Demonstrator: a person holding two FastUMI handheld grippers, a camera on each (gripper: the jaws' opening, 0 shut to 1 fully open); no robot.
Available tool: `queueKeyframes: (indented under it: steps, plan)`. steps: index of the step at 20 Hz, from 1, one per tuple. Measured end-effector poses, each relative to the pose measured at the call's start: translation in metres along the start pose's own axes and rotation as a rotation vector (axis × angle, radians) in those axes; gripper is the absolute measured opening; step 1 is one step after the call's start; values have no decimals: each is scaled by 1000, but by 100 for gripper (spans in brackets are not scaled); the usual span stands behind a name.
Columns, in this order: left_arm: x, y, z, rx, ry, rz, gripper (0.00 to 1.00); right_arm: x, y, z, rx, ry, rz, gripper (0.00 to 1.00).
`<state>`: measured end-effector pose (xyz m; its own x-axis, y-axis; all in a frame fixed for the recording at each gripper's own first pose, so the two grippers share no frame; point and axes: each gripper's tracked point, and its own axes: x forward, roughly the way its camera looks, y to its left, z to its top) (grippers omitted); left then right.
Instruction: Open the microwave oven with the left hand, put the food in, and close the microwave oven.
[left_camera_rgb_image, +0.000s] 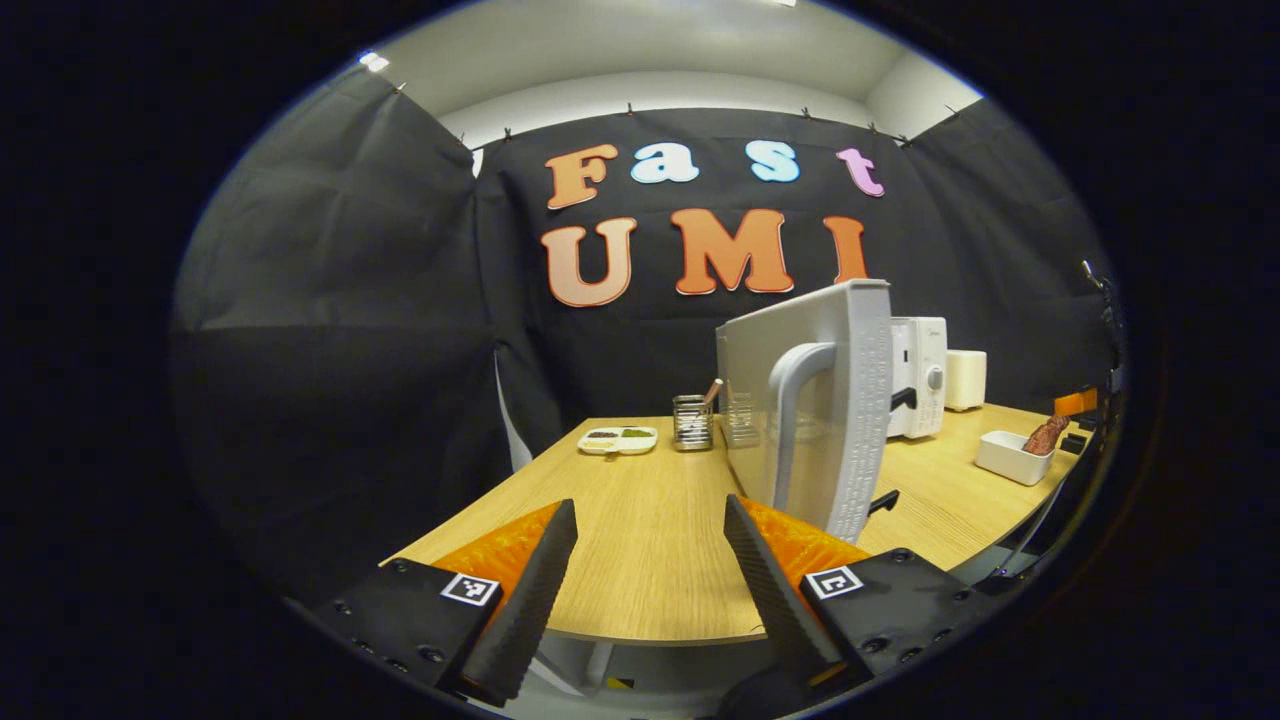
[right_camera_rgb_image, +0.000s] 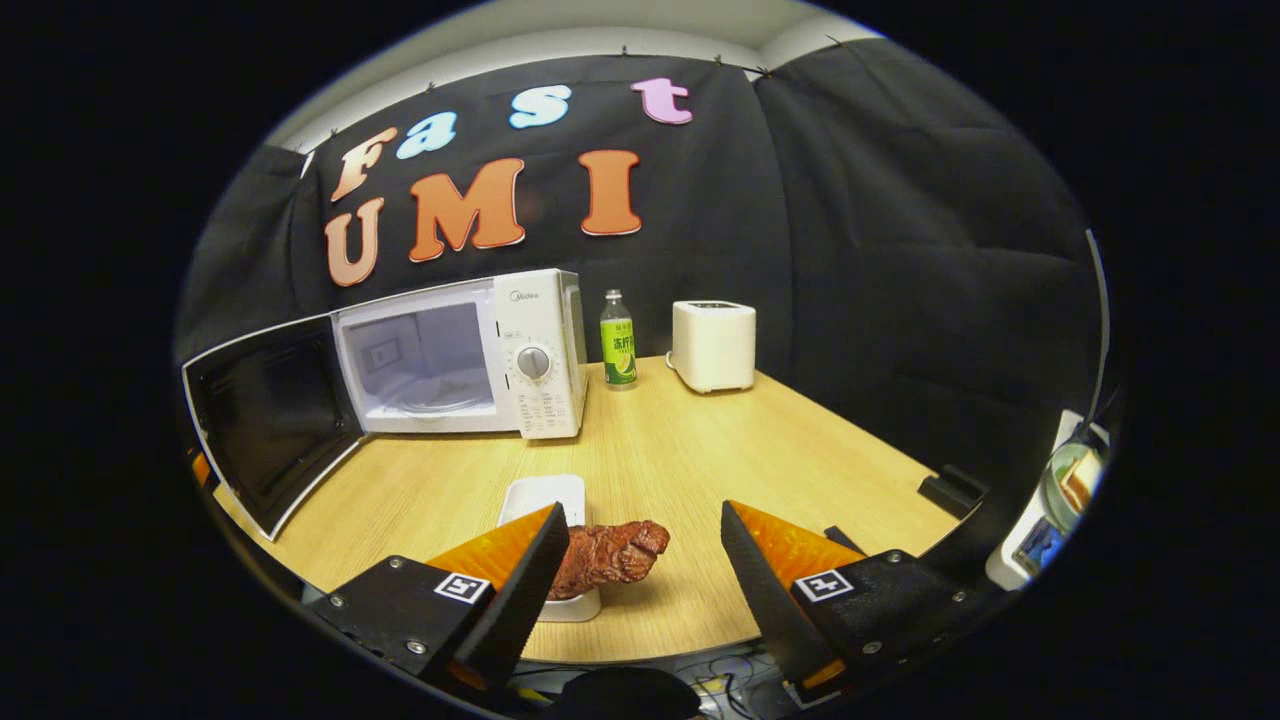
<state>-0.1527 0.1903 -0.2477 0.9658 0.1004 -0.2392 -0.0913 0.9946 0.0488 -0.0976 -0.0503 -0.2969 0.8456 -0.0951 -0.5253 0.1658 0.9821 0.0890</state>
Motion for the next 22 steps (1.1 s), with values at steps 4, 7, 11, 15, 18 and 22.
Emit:
queueKeyframes:
  steps: [4,7,11,15,18,22]
  plan:
    - [5,6,2,-1,0,36,95,9,-6,-9,188,9,14,89]
    - [10,4,5,-3,2,43,87,10,1,-16,382,20,65,76]
    - [18,0,10,3,-2,42,87,18,13,-22,567,30,146,60]
    - [25,-5,8,-8,9,41,87,25,21,-22,634,21,184,43]
    - [24,-7,7,-2,8,44,87,32,27,-18,663,15,188,27]
    - [26,-6,10,1,0,52,87,34,33,-12,644,-3,185,16]
